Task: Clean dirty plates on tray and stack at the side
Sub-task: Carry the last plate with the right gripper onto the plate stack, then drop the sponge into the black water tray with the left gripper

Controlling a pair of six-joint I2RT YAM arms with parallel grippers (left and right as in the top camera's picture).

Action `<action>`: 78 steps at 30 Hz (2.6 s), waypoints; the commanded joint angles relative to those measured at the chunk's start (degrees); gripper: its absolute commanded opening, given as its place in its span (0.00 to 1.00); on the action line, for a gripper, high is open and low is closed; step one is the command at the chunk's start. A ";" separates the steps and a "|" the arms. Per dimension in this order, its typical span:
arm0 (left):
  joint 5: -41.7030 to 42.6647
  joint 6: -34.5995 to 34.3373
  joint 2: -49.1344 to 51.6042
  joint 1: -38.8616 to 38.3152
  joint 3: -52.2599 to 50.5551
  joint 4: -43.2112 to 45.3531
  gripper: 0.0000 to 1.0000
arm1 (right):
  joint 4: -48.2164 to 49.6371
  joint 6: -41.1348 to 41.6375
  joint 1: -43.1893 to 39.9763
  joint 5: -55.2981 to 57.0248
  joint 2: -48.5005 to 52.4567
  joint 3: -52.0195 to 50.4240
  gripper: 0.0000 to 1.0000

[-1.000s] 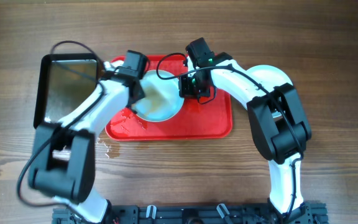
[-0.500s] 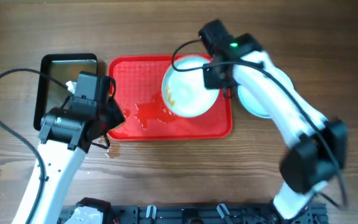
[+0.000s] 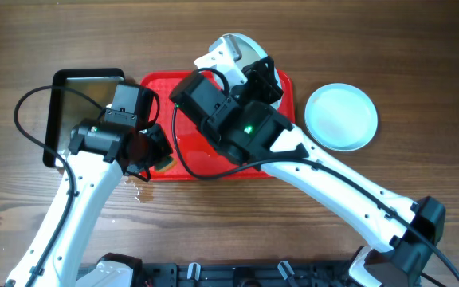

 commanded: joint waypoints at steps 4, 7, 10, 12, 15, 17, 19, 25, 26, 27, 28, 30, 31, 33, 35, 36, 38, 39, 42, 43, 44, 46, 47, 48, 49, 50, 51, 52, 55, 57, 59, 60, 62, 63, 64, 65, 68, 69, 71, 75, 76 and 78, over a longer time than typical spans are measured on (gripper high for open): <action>0.63 -0.17 0.35 -0.07 -0.83 0.55 0.04 | 0.79 -4.57 -0.02 6.21 0.22 0.55 0.04; 0.66 -0.17 0.44 -0.07 -0.83 0.74 0.04 | 0.35 -1.25 -0.02 5.40 0.22 0.42 0.04; 0.63 -0.17 0.44 -0.07 -0.83 0.72 0.04 | -3.69 6.21 -0.52 -5.53 0.22 0.37 0.04; 0.63 -0.17 0.44 -0.07 -0.83 0.72 0.04 | -9.29 17.86 -3.06 -15.78 0.20 0.35 0.04; 0.66 -0.17 0.44 -0.07 -0.83 0.72 0.04 | -14.99 31.06 -9.81 -28.22 -0.48 0.35 0.04; 0.66 -0.17 0.44 -0.07 -0.83 0.59 0.04 | -17.05 32.87 -16.92 -36.87 -2.12 0.35 0.04; 0.66 -0.20 0.44 -0.07 -0.83 0.13 0.04 | -18.49 32.68 -23.87 -43.30 -3.89 0.35 0.04; 0.70 -1.88 0.44 -0.07 -0.83 0.09 0.04 | -20.35 30.80 -47.25 -50.31 -5.11 -3.02 0.04; 0.70 -1.88 0.44 -0.07 -0.83 0.11 0.04 | -18.60 30.82 -50.12 -51.25 -5.11 -5.05 0.04; 0.70 -1.88 0.44 -0.07 -0.83 0.28 0.04 | -16.65 30.47 -52.26 -52.39 -5.11 -7.04 0.04; 0.70 -1.88 0.44 -0.07 -0.83 0.55 0.04 | -13.68 29.42 -55.04 -54.42 -5.11 -10.43 0.04; 0.70 -1.88 0.44 -0.07 -0.83 0.96 0.04 | -9.92 29.42 -57.57 -56.76 -5.09 -14.78 0.04; 0.68 -1.88 0.44 -0.07 -0.83 1.16 0.04 | -7.37 28.94 -58.55 -58.45 -5.09 -17.42 0.04; 0.68 -1.88 0.44 -0.07 -0.83 1.40 0.04 | -2.56 28.06 -59.58 -59.43 -5.03 -22.56 0.04; 0.66 -1.88 0.44 -0.07 -0.83 1.42 0.04 | 0.68 28.28 -59.56 -59.95 -5.03 -25.99 0.09; 0.66 -1.88 0.44 -0.07 -0.83 1.46 0.04 | 1.29 28.24 -59.56 -61.24 -4.98 -26.62 0.27; 0.66 -1.88 0.44 -0.07 -0.83 1.88 0.04 | 1.73 26.36 -59.56 -67.52 -4.98 -26.80 0.63; 0.66 -1.88 0.44 -0.07 -0.83 2.16 0.04 | 2.25 22.91 -59.56 -73.50 -4.98 -26.80 0.68; 0.68 -1.88 0.44 -0.07 -0.83 2.25 0.04 | 2.69 20.70 -59.56 -86.84 -4.98 -26.80 0.86; 0.66 -1.86 0.44 -0.07 -0.83 2.27 0.04 | 2.54 20.74 -59.54 -92.11 -4.98 -26.80 0.88; 0.63 -1.86 0.44 -0.07 -0.83 2.67 0.04 | 2.16 20.74 -59.19 -98.90 -4.98 -26.80 0.91; 0.52 -1.86 0.44 -0.07 -0.83 4.59 0.04 | 0.90 20.31 -57.31 -106.95 -4.98 -26.80 0.92; -0.37 -1.86 0.46 -0.04 -0.83 6.67 0.04 | -0.02 19.43 -55.63 -108.15 -4.98 -26.80 0.92; -2.14 -1.86 0.61 -0.02 -0.83 8.85 0.04 | -1.22 18.56 -53.64 -107.73 -4.98 -26.80 0.93; -4.20 -1.88 0.87 0.42 -0.83 11.39 0.04 | -2.62 17.53 -50.53 -106.18 -4.94 -26.93 0.94; -6.14 -1.86 1.29 1.33 -0.83 13.62 0.04 | -2.64 17.64 -47.01 -103.91 -4.94 -27.71 0.94; -8.61 -1.86 1.99 2.75 -0.83 15.58 0.04 | -2.19 17.84 -44.96 -102.82 -4.94 -28.44 0.94; -10.34 -1.86 2.73 4.07 -0.83 16.83 0.04 | -0.98 17.88 -42.93 -102.25 -4.94 -29.35 0.94; -16.68 -1.86 7.21 10.01 -0.83 20.92 0.04 | 5.09 18.27 -34.86 -102.22 -4.92 -33.42 0.94; -17.59 -1.84 11.06 14.27 -0.83 24.13 0.04 | 7.74 20.31 -31.06 -101.85 -4.92 -34.36 0.94; -17.55 -1.86 14.25 17.81 -0.83 26.53 0.04 | 9.81 22.62 -28.50 -100.80 -4.92 -34.36 0.94; -17.51 -1.84 15.45 19.28 -0.83 27.45 0.04 | 10.84 23.17 -27.34 -100.30 -4.92 -34.36 0.94; -17.44 -1.84 17.25 22.38 -0.83 29.11 0.10 | 11.85 23.96 -25.31 -98.44 -4.92 -34.36 0.94; -17.33 -1.84 17.51 23.41 -0.83 29.59 0.14 | 11.96 23.98 -24.63 -97.72 -4.92 -34.36 0.94; -17.38 -1.84 17.55 24.74 -0.83 29.90 0.14 | 11.96 23.96 -23.93 -97.24 -4.92 -34.36 0.94; -16.11 -1.86 17.53 25.81 -0.83 30.16 0.16 | 11.93 24.00 -23.56 -97.26 -4.92 -34.36 0.94; -7.78 -1.84 17.22 27.06 -0.81 29.46 0.99 | 11.45 25.27 -22.95 -97.81 -5.09 -34.34 0.96; -4.42 -1.84 16.63 27.02 -0.81 28.57 1.00 | 10.40 25.29 -22.95 -98.47 -5.64 -34.27 0.96; 0.02 -1.86 15.02 26.99 -0.76 26.62 1.00 | 8.76 25.29 -22.95 -99.30 -7.34 -34.27 0.96; 8.83 -1.18 5.84 26.99 -0.76 21.77 0.98 | 3.30 25.33 -22.95 -98.68 -20.90 -34.25 0.96; 11.74 -1.18 1.25 26.80 -0.76 19.89 0.98 | 1.90 25.46 -22.95 -97.74 -24.87 -34.25 0.96; 16.28 0.57 -6.73 25.09 -0.76 17.31 0.96 | -2.71 25.51 -22.95 -94.31 -34.75 -34.27 0.97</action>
